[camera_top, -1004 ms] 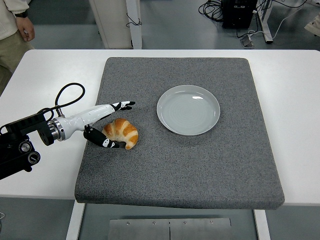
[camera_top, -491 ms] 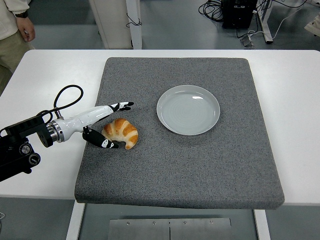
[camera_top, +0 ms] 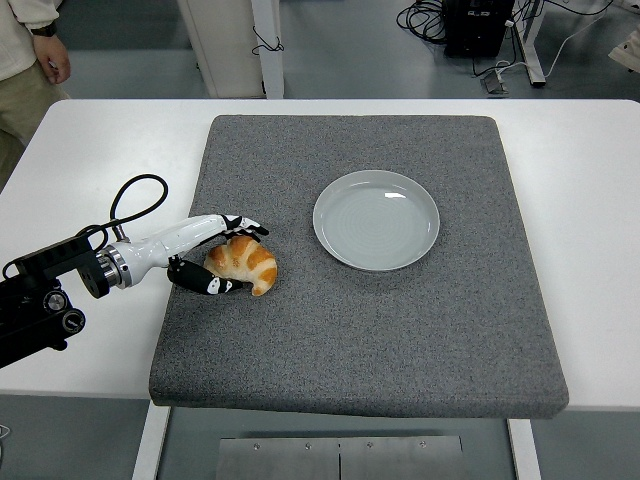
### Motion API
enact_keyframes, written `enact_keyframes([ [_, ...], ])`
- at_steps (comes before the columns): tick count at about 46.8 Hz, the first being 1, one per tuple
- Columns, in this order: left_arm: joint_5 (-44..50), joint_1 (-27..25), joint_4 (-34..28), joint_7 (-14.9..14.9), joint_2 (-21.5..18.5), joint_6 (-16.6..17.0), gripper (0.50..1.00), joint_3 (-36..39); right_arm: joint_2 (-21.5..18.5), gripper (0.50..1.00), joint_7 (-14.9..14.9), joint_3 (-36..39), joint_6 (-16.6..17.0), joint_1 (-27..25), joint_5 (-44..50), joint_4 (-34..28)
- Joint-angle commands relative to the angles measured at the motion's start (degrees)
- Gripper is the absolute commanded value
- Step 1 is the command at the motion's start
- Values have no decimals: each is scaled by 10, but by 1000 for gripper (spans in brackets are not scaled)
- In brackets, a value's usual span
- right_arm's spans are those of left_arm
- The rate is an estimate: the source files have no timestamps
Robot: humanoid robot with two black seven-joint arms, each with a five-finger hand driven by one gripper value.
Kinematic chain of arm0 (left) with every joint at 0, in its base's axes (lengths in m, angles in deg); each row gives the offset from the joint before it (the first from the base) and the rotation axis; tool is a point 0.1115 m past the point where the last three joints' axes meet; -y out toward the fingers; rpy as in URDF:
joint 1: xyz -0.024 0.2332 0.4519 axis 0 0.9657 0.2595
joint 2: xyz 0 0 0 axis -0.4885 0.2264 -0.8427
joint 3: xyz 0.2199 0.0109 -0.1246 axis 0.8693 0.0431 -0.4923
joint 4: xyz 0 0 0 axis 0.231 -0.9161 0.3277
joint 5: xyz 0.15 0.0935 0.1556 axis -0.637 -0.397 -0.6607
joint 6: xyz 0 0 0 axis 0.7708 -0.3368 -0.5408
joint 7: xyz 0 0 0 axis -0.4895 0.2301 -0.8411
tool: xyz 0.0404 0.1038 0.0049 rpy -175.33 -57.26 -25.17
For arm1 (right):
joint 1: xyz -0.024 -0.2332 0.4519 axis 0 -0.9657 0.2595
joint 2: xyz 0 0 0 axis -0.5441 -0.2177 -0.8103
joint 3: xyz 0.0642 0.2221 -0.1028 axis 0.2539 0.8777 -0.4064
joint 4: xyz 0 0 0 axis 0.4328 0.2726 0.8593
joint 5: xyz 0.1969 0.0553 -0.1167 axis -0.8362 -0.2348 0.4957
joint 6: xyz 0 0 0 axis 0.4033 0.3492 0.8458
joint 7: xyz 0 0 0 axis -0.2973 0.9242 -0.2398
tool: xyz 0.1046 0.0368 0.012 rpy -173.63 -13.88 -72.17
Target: Place the bread on the plate
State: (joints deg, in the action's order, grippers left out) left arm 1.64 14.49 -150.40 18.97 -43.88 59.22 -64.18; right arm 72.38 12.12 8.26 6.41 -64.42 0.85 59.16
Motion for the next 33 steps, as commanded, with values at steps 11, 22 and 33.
enact_keyframes([
  [11, 6, -8, 1, 14, -4, 0, 500, -6, 0, 1000, 0, 0, 0, 0, 0, 0],
  [22, 10, -35, 1, 14, -15, -1, 500, -7, 0, 1000, 0, 0, 0, 0, 0, 0],
  [33, 21, -78, 1, 12, -41, -2, 500, -7, 0, 1000, 0, 0, 0, 0, 0, 0],
])
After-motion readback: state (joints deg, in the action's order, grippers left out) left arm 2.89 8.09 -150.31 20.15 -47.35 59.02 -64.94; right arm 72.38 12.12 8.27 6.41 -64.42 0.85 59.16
